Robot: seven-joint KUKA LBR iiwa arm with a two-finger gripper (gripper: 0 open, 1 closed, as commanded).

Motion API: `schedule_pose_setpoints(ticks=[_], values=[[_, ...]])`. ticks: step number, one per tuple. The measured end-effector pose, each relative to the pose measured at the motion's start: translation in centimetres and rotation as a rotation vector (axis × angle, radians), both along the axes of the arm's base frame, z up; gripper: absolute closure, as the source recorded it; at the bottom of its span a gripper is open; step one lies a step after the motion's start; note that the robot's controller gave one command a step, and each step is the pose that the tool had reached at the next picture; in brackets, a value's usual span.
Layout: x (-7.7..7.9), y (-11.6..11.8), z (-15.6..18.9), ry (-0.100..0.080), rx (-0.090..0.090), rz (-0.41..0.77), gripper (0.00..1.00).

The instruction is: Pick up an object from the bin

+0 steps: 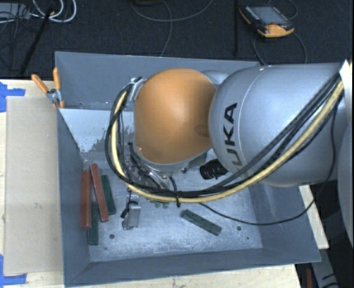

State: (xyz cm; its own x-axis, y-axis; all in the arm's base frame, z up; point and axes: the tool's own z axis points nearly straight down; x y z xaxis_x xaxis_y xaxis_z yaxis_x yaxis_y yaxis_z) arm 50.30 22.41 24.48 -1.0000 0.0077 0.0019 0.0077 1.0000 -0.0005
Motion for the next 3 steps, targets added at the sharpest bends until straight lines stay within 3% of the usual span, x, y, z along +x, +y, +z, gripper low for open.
schedule_pose_setpoints(ticks=[1, 2, 3], values=[[-1.3, -7.5, -10.3, 0.008, -0.005, -0.073, 0.00], [3.4, -14.3, -14.6, -0.001, -0.003, 0.024, 0.00], [1.1, -20.6, -15.1, 0.004, -0.003, 0.071, 0.00]])
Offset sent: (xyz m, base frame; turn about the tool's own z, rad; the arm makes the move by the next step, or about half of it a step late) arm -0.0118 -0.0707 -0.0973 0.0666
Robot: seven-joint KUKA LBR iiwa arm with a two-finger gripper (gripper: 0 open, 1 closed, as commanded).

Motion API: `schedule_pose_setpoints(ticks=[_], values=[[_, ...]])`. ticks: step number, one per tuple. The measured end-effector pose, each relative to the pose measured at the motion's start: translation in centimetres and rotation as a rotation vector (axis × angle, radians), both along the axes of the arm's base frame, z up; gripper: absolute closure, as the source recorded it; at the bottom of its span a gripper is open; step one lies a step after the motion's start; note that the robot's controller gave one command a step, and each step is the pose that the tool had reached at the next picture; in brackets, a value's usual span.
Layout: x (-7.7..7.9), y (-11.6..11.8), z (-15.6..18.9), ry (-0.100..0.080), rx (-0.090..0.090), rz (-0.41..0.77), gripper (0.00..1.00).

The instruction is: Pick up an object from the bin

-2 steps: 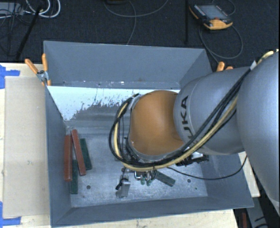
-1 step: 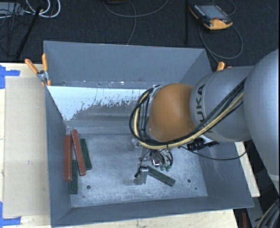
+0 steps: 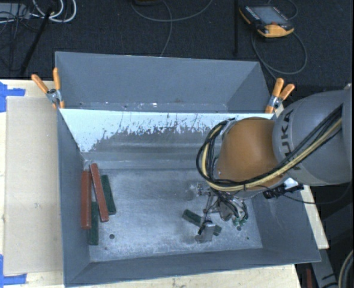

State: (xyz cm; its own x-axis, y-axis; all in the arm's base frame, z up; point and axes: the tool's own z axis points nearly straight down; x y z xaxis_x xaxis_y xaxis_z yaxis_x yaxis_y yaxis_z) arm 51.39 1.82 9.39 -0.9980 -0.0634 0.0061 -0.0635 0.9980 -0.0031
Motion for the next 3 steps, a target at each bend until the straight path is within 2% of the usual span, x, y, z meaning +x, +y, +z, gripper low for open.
schedule_pose_setpoints(ticks=[1, 2, 3], values=[[3.5, -4.6, -2.6, -0.007, 0.001, -0.009, 0.00], [3.5, -4.3, -2.4, -0.006, 0.004, -0.009, 1.00], [4.8, -1.1, 12.3, -0.014, 0.004, -0.001, 1.00]])
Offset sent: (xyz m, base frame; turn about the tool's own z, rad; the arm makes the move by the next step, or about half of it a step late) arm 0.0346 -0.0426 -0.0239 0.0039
